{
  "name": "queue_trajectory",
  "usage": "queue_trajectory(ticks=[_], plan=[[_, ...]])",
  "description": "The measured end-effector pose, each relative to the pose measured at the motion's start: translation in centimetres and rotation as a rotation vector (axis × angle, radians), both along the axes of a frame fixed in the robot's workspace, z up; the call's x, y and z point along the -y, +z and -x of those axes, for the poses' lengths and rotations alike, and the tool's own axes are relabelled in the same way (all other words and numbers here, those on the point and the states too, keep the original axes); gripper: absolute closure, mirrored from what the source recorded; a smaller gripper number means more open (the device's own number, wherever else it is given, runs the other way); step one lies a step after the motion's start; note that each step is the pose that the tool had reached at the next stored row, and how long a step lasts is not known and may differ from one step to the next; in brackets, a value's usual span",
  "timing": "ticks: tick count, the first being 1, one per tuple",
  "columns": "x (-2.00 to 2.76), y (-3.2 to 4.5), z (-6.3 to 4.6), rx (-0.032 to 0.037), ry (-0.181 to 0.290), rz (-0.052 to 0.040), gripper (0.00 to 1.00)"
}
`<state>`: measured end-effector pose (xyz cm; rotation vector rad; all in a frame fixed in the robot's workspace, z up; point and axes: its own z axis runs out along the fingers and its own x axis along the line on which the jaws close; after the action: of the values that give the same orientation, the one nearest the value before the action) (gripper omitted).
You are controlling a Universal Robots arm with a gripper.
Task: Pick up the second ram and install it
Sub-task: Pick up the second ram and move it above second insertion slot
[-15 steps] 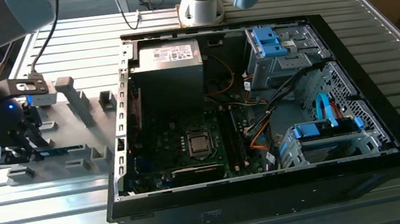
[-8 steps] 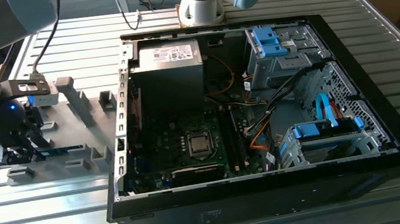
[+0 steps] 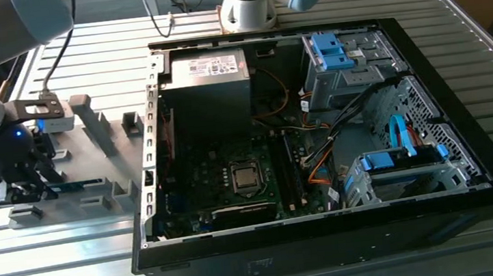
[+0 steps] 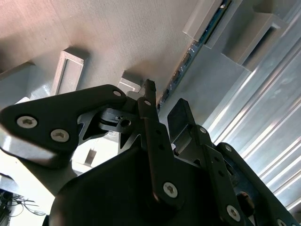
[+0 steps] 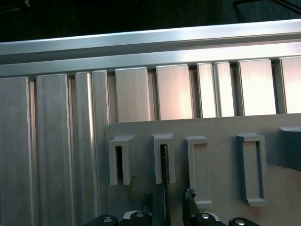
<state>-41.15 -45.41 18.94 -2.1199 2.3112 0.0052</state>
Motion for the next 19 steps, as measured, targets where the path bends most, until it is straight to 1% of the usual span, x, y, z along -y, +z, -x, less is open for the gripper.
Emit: queue_trajectory(ticks=[8, 17, 19], plan=[[0.0, -0.26, -0.45, 0.0003, 0.001, 0.0015, 0.62], [0.0, -0.16, -0.48, 0.0005, 0.001, 0.0017, 0.62], [0.01, -0.16, -0.48, 0.0004, 0.001, 0.0031, 0.62]])
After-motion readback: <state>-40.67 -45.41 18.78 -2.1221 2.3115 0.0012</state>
